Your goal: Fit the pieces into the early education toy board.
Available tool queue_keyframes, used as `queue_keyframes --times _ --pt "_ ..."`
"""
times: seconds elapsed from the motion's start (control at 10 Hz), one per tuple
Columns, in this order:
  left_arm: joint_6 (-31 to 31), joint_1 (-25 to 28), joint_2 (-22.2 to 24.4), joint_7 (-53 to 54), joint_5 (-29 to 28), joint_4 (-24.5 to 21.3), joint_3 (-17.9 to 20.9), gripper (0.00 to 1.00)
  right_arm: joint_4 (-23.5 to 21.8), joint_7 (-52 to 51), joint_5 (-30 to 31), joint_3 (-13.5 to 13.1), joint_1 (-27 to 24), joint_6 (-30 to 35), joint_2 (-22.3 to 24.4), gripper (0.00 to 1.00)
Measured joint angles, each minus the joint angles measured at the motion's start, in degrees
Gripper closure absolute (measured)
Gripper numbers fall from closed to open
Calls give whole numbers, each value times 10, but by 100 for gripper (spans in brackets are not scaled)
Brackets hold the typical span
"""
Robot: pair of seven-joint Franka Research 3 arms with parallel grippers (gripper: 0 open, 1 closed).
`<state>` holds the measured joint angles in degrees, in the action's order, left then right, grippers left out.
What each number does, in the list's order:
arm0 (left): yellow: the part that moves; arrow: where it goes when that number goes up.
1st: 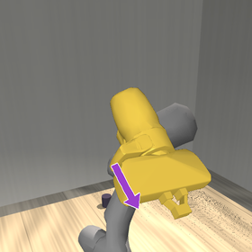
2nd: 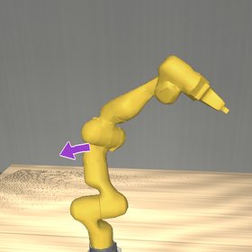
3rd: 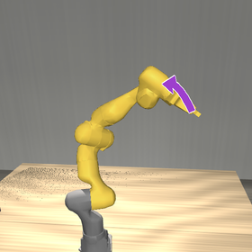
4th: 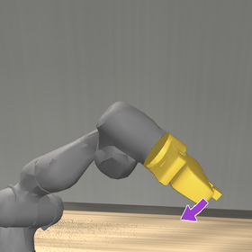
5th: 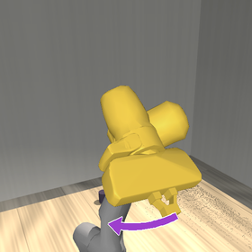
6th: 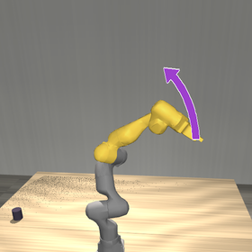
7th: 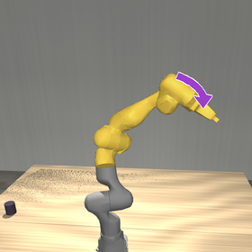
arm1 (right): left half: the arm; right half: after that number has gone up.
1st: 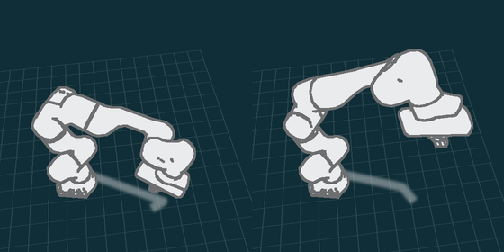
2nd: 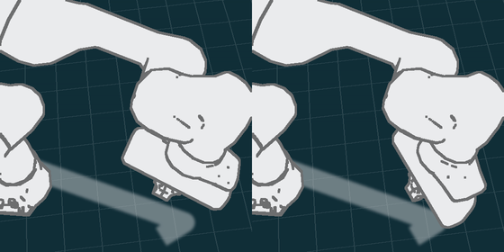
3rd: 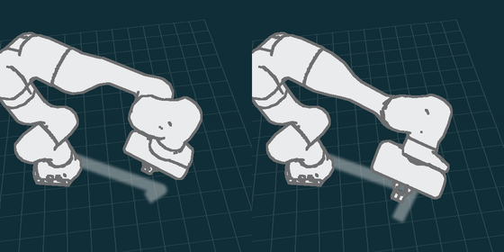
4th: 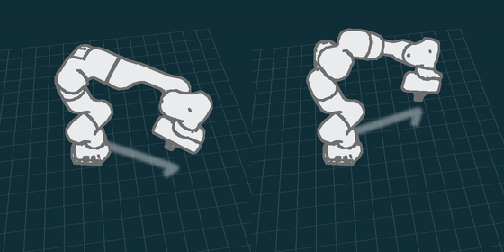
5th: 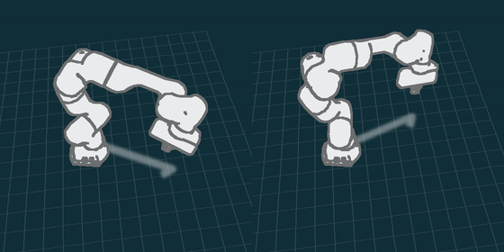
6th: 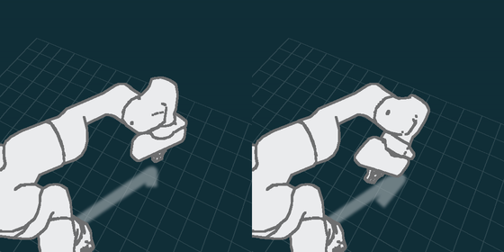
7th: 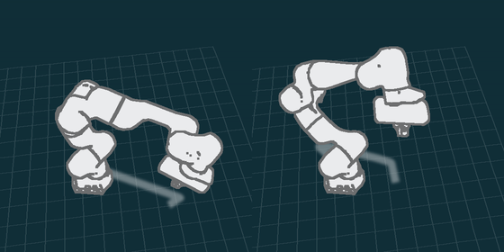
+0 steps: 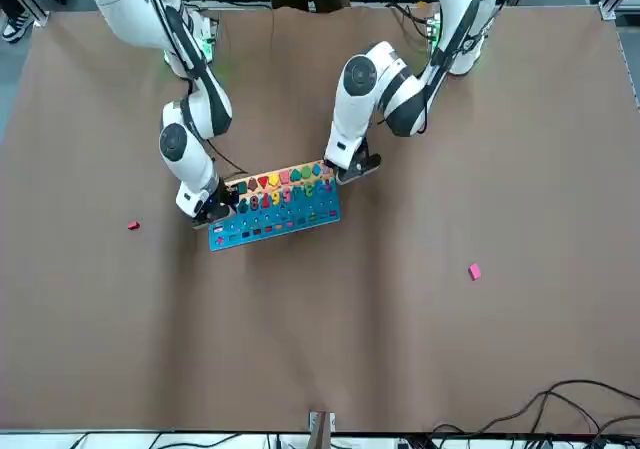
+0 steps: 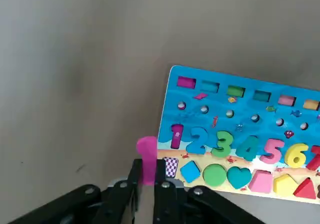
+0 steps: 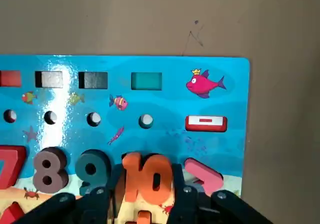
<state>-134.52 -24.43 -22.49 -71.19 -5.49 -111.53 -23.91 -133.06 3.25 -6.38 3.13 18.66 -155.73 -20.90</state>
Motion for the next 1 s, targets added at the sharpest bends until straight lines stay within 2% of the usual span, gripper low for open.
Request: queue_keyframes --times 0.7,1.0 --pt "-18 -1 -9 -7 0 0 0 87 -2 8 -13 3 0 7 1 58" --pt "-57 -12 -17 -31 0 -8 -2 87 -2 8 -13 3 0 6 1 58"
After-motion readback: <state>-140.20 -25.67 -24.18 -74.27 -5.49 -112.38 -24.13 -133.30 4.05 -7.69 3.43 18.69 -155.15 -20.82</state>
